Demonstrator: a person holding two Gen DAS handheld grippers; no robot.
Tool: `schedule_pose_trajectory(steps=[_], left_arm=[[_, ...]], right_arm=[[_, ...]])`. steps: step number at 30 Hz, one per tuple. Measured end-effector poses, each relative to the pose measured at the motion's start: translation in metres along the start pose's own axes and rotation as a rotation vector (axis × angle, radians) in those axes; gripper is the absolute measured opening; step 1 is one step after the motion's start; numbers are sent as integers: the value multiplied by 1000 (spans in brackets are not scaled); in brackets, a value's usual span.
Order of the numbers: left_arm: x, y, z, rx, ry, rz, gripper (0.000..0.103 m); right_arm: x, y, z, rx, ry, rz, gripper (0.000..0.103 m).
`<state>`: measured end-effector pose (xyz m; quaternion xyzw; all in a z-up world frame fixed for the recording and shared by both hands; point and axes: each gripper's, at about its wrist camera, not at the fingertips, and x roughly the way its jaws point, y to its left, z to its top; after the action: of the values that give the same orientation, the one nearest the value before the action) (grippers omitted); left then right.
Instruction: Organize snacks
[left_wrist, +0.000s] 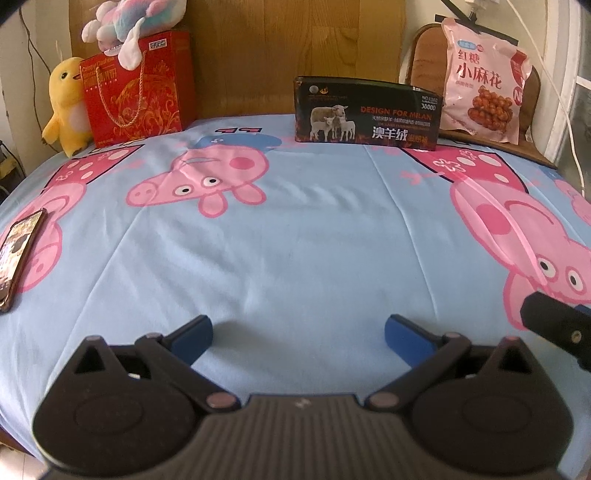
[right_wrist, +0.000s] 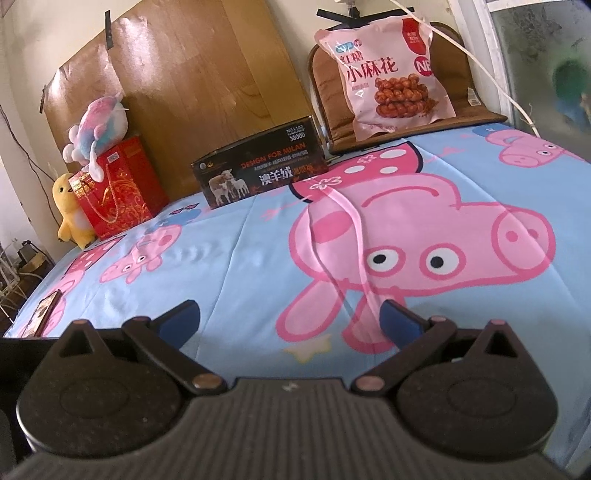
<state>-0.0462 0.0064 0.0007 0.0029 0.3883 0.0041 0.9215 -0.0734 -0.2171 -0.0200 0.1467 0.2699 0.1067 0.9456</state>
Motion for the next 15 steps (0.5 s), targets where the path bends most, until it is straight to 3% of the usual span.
schedule_pose_trajectory(steps=[15], left_arm=[[-5,-3,-5,29,-9,-3,103]], right_arm=[[-3,1,-1,5,2,4,103]])
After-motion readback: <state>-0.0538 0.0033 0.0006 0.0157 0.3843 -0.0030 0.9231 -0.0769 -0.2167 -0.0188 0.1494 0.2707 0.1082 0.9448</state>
